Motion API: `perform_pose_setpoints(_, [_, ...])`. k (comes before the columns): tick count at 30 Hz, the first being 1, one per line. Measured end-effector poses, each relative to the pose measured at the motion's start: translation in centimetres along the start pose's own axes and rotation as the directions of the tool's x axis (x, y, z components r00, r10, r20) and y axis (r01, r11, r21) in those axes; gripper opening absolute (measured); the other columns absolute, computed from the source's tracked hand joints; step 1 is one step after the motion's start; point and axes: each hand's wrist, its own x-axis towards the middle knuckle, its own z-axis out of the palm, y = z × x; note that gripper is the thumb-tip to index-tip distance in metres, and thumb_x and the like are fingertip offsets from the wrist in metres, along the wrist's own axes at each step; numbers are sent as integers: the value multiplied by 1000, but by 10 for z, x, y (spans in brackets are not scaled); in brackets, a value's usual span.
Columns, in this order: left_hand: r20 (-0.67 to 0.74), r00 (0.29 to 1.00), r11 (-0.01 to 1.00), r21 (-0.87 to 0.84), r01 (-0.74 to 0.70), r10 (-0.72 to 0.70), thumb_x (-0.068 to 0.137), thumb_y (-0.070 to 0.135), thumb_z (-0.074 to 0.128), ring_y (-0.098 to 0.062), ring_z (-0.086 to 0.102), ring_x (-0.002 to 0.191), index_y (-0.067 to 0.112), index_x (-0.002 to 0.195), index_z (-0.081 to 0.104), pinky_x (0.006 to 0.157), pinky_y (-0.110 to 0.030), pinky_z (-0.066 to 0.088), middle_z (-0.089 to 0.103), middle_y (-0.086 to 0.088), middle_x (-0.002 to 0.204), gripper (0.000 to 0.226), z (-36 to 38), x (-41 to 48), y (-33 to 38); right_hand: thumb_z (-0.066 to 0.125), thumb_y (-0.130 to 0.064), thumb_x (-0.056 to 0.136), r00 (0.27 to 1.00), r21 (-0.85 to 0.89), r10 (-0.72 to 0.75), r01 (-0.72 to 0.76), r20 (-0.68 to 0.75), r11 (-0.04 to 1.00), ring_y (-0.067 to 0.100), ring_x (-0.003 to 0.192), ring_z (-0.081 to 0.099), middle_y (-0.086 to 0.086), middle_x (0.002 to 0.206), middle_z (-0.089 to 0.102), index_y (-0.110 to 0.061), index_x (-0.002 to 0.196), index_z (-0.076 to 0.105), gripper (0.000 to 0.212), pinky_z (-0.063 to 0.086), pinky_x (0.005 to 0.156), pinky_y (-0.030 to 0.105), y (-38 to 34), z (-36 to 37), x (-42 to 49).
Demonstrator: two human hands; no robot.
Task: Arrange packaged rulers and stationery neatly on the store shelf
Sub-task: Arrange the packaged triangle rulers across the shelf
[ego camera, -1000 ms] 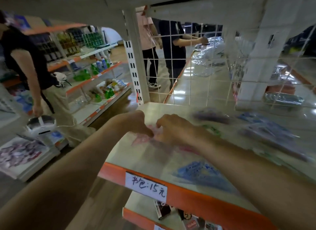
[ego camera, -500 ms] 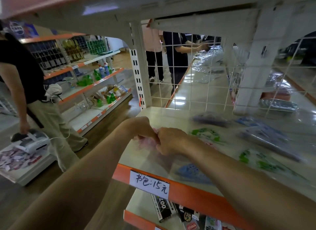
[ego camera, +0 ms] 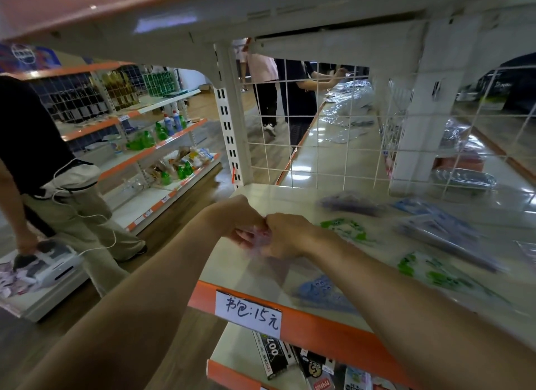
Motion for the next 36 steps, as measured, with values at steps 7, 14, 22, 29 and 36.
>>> perform_pose_setpoints(7, [16,1000,986,-165,9,-7,87,3,62,-19,59,65,-4,103,61,61,-32,58,62,-15,86,18,-4,-2,-6,62,-40,86,1000,77,-1,2,-23,997,24,106,56,5,119,59,-14,127,49,50,43,83,32,1,1,-3])
perform_pose_setpoints(14, [30,996,830,-555,-51,81,85,-7,60,-18,60,68,6,102,55,50,-24,51,60,-15,90,22,-1,-9,-19,67,-35,84,957,332,32,69,-290,941,21,115,54,3,129,56,-15,132,53,54,39,84,25,9,2,-12])
perform_pose_setpoints(22, [-10,989,524,-847,-87,148,84,0,63,-21,68,84,11,111,60,66,-32,49,68,-13,97,29,27,-16,-18,71,-5,81,906,872,324,90,-272,481,12,82,57,5,116,50,-16,140,37,69,57,73,28,21,-14,-24])
perform_pose_setpoints(29, [4,950,687,-691,-224,314,88,10,62,-15,60,70,8,102,63,66,-28,49,65,-5,82,14,39,-22,1,73,-4,78,933,796,266,34,-241,604,16,76,66,7,100,67,-14,126,55,52,55,73,30,53,-31,-54])
perform_pose_setpoints(36, [32,927,568,-798,-202,375,89,-1,56,-21,67,68,4,98,59,60,-29,57,69,-12,86,11,52,-31,16,71,-3,80,928,915,314,62,-199,398,6,64,64,2,84,69,-14,96,66,21,50,54,17,79,-33,-77])
